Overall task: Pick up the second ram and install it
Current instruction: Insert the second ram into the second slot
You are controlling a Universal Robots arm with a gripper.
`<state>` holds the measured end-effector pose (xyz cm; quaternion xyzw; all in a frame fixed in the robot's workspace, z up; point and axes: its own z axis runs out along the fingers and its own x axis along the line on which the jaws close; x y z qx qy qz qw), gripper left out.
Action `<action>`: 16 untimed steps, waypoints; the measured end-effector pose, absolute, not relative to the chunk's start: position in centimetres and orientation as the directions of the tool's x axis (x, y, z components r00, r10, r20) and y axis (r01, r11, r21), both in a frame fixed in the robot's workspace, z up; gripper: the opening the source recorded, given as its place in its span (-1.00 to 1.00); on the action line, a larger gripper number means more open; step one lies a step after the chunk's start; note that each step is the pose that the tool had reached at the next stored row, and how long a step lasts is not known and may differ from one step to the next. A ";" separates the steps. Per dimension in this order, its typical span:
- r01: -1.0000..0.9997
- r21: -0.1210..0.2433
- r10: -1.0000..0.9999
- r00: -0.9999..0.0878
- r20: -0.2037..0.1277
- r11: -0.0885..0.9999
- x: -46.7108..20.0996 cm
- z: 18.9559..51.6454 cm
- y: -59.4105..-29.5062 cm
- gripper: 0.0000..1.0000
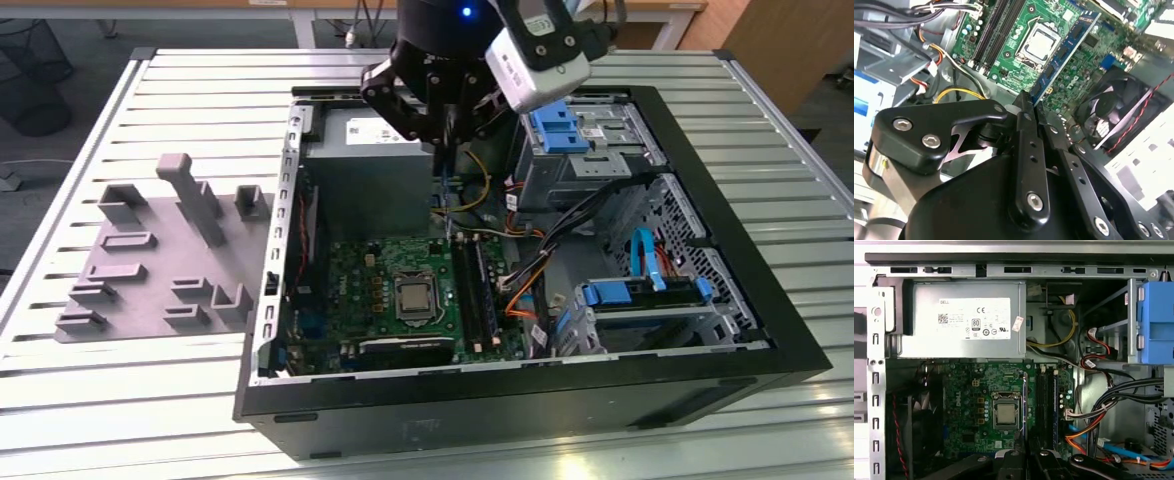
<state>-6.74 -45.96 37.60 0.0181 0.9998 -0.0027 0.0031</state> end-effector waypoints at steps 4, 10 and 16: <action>0.106 -0.005 0.106 -0.994 -0.006 0.994 -6.7 37.5 -46.0 -0.72; 0.153 -0.006 0.153 -0.988 -0.006 0.988 -6.7 37.5 -46.0 -0.72; 0.075 -0.005 0.075 -0.997 -0.006 0.997 -6.7 37.4 -46.0 -0.72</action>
